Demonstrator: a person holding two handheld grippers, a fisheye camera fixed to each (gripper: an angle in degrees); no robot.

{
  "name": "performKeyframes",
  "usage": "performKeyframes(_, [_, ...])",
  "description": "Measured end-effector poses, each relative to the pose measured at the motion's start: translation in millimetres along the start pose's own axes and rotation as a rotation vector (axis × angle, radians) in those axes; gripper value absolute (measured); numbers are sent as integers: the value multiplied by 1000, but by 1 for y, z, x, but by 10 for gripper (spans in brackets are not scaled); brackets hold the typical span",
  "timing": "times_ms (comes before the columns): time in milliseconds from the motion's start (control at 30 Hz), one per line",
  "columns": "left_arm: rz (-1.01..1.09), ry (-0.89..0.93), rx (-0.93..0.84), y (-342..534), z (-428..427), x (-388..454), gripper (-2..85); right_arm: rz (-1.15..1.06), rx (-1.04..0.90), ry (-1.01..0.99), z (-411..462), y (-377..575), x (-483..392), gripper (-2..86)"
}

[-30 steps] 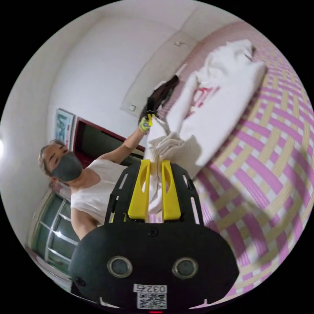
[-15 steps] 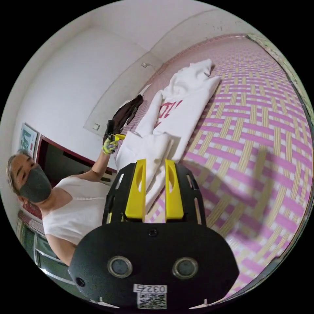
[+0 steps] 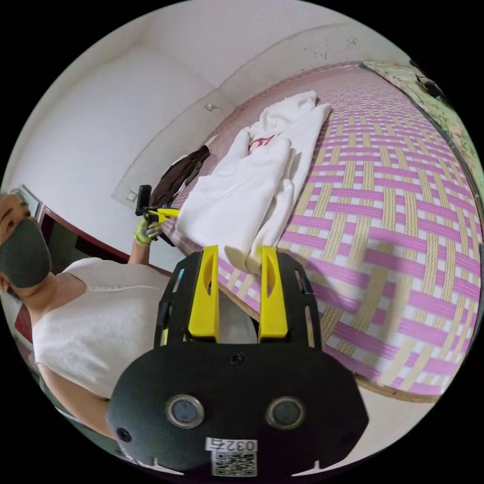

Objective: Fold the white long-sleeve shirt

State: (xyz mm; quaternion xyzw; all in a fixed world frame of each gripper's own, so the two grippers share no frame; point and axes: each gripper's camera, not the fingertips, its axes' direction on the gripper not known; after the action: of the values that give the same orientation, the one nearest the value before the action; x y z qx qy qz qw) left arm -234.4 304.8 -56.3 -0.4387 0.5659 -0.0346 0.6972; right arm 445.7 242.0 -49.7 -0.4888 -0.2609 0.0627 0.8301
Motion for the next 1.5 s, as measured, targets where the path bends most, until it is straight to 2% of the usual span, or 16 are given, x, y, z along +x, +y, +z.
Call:
performKeyframes(133, [-16, -28, 25, 9, 11, 5, 97, -22, 13, 37, 9, 13, -12, 50])
performKeyframes(233, [4, 11, 73, 26, 3, 12, 31, -50, 14, 21, 3, 35, -23, 24])
performKeyframes(300, [7, 146, 82, 43, -1, 13, 8, -34, 22, -33, -7, 60, -24, 20])
performKeyframes(433, [-52, 192, 5, 65, 20, 2, 10, 31, -43, -80, -1, 92, -13, 30])
performKeyframes(533, [-78, 230, 10, 80, 17, -5, 22, 29, 0, -57, -24, 97, -21, 64])
performKeyframes(600, [-45, 182, 128, 91, -21, 0, 41, -68, 149, -18, -66, 91, -41, 72])
performKeyframes(733, [85, 93, 329, 84, -75, 13, 11, -299, 267, -43, -87, 46, -68, 58])
performKeyframes(767, [102, 55, 400, 74, -86, 12, 2, -363, 254, -86, -78, 19, -71, 49])
performKeyframes(900, [187, 157, 651, 13, -103, -5, -8, -450, 125, -323, -8, -87, -58, 38])
performKeyframes(1033, [131, 290, 750, -59, -102, -54, -9, -400, 54, -447, 55, -143, -28, 31])
performKeyframes(1100, [114, 432, 693, -112, -92, -90, -8, -372, 40, -516, 84, -146, -7, 23])
performKeyframes(1167, [56, 435, 715, -139, -90, -114, -5, -363, 18, -508, 96, -138, 5, 18])
performKeyframes(1267, [-109, 248, 642, -189, -89, -151, 7, -356, 56, -571, 83, -134, 20, 15])
performKeyframes(1300, [-217, 188, 607, -209, -86, -172, 50, -334, 50, -586, 83, -134, 29, 15])
performKeyframes(1400, [-412, 248, 501, -255, -69, -227, 179, -265, 78, -652, 81, -131, 49, 20])
performKeyframes(1500, [-510, 78, 479, -281, -59, -250, 175, -256, 102, -650, 76, -127, 52, 24])
